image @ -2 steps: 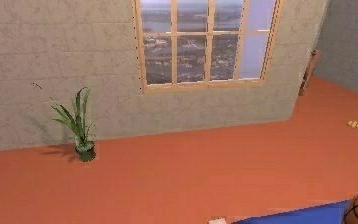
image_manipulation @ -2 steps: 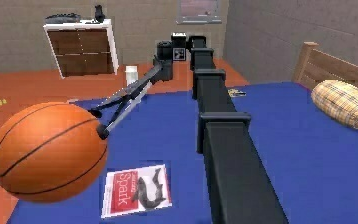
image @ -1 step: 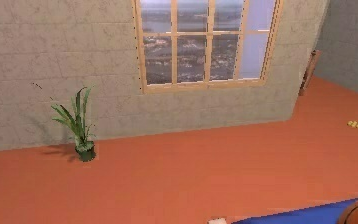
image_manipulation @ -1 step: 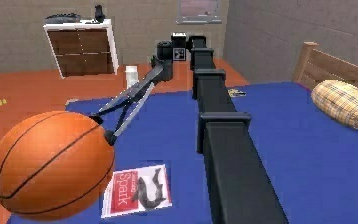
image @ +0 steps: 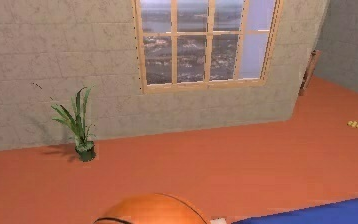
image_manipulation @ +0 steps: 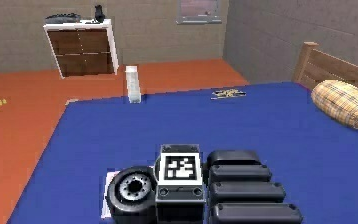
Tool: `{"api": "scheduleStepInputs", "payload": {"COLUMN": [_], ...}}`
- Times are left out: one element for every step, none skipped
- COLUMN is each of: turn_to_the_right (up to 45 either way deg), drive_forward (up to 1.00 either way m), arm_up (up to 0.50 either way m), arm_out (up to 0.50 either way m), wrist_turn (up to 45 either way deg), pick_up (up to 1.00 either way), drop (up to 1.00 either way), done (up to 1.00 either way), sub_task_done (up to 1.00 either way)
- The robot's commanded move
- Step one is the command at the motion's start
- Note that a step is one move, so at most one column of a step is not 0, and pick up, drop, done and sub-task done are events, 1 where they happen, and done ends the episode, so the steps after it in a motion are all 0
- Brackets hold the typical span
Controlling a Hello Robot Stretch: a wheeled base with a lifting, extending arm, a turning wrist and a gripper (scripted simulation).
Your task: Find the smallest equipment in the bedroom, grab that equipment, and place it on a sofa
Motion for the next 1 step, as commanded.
{"api": "scheduleStepInputs", "payload": {"turn_to_the_right": [-45.0], "drive_forward": [0.00], "arm_up": [0.00], "arm_out": [0.00], "wrist_turn": [0.0], "pick_up": [0.00], "drop": [0.00], "done": [0.00], "sub_task_done": [0.00]}}
